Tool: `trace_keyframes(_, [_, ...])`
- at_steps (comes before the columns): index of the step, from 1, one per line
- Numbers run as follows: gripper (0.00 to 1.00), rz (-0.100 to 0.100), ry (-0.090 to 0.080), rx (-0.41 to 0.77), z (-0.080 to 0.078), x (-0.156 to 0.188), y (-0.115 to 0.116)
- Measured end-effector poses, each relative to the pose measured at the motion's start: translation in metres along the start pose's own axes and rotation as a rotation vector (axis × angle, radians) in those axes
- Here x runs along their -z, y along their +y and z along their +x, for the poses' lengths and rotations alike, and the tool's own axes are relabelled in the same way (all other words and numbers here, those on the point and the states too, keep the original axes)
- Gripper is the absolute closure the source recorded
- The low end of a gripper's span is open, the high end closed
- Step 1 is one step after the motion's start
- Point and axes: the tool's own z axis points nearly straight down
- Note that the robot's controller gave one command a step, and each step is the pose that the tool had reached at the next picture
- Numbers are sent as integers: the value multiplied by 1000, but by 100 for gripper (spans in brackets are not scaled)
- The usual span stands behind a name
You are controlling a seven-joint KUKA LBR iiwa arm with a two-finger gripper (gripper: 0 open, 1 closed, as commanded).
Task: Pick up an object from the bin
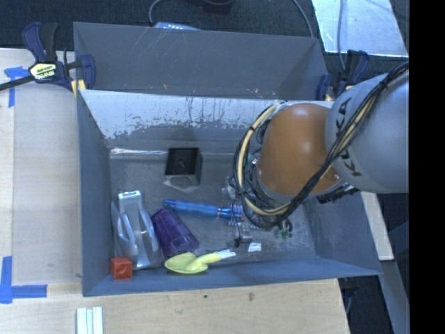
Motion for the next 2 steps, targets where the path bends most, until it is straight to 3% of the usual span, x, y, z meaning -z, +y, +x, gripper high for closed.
trace_keyframes(1, [100, 0, 0, 0, 0, 0, 0])
trace_keyframes(2, [100, 0, 0, 0, 0, 0, 0])
